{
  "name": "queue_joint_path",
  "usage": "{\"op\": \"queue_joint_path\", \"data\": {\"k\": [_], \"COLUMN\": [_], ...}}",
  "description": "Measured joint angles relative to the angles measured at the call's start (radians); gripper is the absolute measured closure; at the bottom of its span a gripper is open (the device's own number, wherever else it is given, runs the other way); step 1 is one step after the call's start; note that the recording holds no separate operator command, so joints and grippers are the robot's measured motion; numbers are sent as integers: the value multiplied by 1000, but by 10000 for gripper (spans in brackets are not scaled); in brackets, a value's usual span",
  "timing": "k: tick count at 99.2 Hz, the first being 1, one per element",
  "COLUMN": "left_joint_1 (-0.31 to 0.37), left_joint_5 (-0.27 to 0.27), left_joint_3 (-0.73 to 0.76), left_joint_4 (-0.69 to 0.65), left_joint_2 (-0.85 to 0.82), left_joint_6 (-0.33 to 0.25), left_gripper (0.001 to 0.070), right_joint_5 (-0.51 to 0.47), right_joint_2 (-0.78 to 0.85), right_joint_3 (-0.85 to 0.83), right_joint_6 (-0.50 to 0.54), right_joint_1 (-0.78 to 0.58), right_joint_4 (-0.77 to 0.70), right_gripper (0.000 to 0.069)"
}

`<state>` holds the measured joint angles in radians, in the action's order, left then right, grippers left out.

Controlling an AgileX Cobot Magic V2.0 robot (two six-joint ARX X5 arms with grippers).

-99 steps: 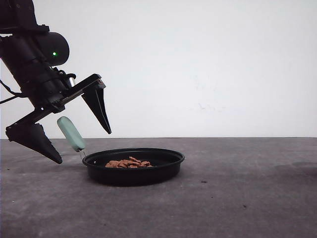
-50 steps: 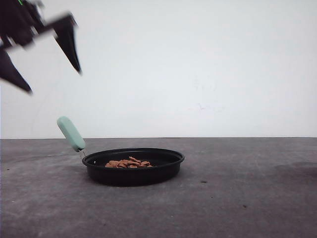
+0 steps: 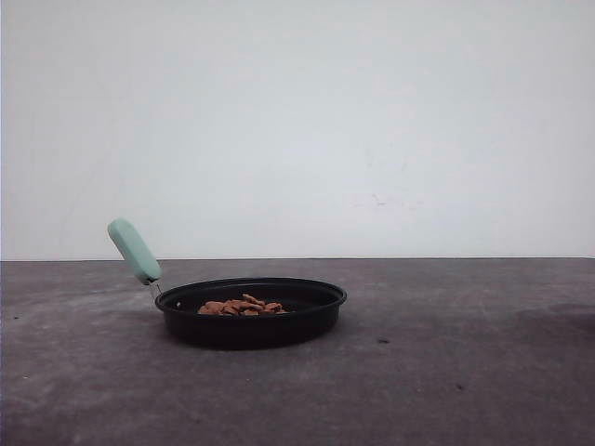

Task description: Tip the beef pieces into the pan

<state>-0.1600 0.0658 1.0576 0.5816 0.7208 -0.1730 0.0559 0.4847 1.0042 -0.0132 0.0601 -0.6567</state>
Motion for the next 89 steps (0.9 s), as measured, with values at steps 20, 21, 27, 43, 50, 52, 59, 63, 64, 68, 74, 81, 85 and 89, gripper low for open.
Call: {"op": "queue_joint_path", "data": {"k": [20, 21, 27, 43, 50, 52, 59, 63, 64, 68, 74, 81, 85, 89], "left_joint_1": [0, 0, 0, 0, 0, 0, 0, 0, 0, 0, 0, 0, 0, 0], "left_joint_5": [7, 7, 8, 11, 12, 13, 14, 14, 14, 14, 14, 14, 14, 14], "left_joint_3": [-357, -373, -454, -509, -505, -505, -504, -504, -504, -504, -504, -504, -504, -504], "left_joint_4": [-63, -63, -57, -8, -19, -22, -24, -23, -23, -23, -22, -21, -21, -21], "left_joint_2": [-324, -340, -423, -553, -592, -599, -617, -623, -624, -628, -631, -630, -631, -630], "left_joint_6": [31, 31, 32, 32, 32, 32, 32, 32, 32, 32, 32, 32, 32, 32], "left_gripper": [678, 678, 678, 674, 674, 674, 674, 674, 674, 674, 674, 674, 674, 674], "right_joint_5": [-76, -79, -79, -78, -83, -83, -82, -82, -82, -82, -82, -82, -82, -82], "right_joint_2": [-222, -230, -271, -303, -306, -306, -306, -306, -306, -306, -306, -306, -306, -306], "right_joint_3": [-266, -278, -345, -390, -388, -388, -388, -388, -388, -388, -388, -388, -388, -388], "right_joint_6": [-71, -74, -82, -91, -92, -93, -94, -94, -95, -95, -95, -95, -95, -95], "right_joint_1": [0, 0, 0, 0, 0, 0, 0, 0, 0, 0, 0, 0, 0, 0], "right_joint_4": [119, 119, 108, 85, 92, 92, 92, 93, 93, 92, 92, 92, 92, 92], "right_gripper": [681, 681, 681, 681, 681, 681, 681, 681, 681, 681, 681, 681, 681, 681]}}
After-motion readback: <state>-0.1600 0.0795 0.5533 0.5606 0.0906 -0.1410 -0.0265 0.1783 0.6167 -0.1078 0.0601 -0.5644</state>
